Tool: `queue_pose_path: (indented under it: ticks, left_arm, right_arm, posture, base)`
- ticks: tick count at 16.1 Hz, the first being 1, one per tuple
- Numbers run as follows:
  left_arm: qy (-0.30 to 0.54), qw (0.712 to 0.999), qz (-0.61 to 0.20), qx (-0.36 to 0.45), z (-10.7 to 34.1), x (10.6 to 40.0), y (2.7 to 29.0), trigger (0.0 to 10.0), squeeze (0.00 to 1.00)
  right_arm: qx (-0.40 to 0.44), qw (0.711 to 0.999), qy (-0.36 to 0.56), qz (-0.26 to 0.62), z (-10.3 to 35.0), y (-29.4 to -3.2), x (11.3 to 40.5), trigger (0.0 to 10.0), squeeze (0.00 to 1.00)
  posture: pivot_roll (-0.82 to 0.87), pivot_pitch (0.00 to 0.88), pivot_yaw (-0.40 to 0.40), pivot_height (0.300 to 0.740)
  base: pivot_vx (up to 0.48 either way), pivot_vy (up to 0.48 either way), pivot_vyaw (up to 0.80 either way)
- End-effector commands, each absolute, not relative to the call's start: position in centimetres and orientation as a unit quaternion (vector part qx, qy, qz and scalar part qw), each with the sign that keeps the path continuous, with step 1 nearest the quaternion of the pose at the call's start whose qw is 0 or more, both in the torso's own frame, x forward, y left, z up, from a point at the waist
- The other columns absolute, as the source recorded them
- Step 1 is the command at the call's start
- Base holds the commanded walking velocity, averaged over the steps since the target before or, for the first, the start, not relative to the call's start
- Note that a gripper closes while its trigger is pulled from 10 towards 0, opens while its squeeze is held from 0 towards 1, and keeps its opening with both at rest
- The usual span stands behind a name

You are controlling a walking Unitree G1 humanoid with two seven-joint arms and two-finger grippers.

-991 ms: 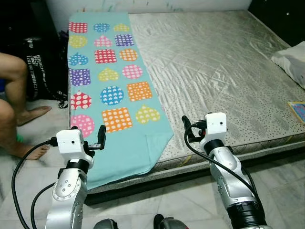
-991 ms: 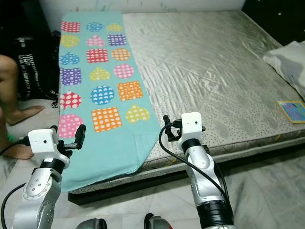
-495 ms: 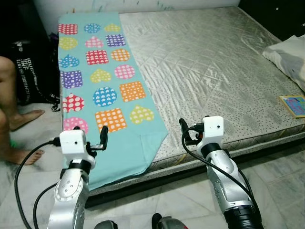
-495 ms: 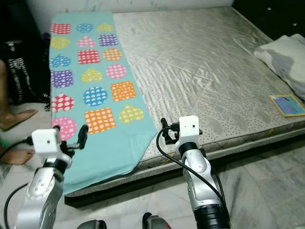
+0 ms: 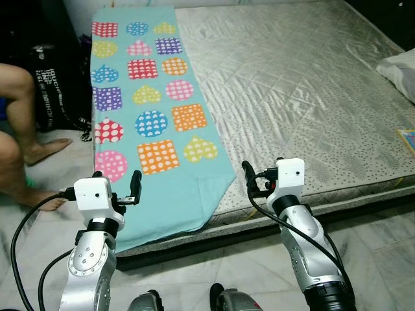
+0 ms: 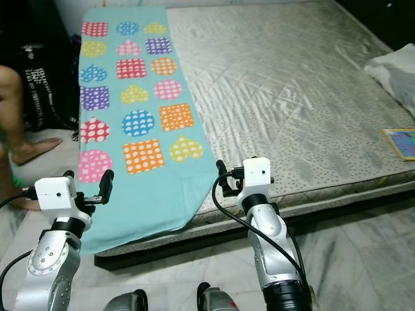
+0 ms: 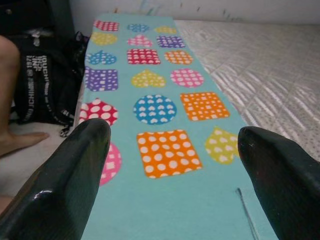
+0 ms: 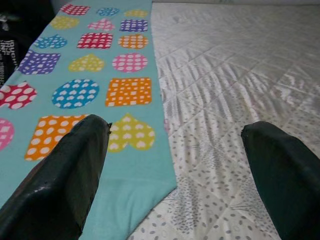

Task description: Clean up the room

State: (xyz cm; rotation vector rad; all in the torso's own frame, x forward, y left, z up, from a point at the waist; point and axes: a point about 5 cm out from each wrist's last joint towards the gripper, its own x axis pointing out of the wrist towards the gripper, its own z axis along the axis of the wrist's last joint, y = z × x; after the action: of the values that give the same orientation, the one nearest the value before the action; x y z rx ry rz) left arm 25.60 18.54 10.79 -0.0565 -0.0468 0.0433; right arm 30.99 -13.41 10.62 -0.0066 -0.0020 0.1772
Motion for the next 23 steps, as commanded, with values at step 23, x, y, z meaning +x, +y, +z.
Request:
queue_pose_path:
  ticks: [23]
  left_arm:
    - [-0.023,0.999,0.011,-0.042,11.06,25.71,18.06,10.0,0.0]
  right_arm:
    - [-0.004,0.995,-0.002,0.104,10.7,-13.1,31.13,10.0,0.0]
  posture:
    - [0.08,0.24,-0.034,0.586]
  base:
    - [0.0,0.0,0.0]
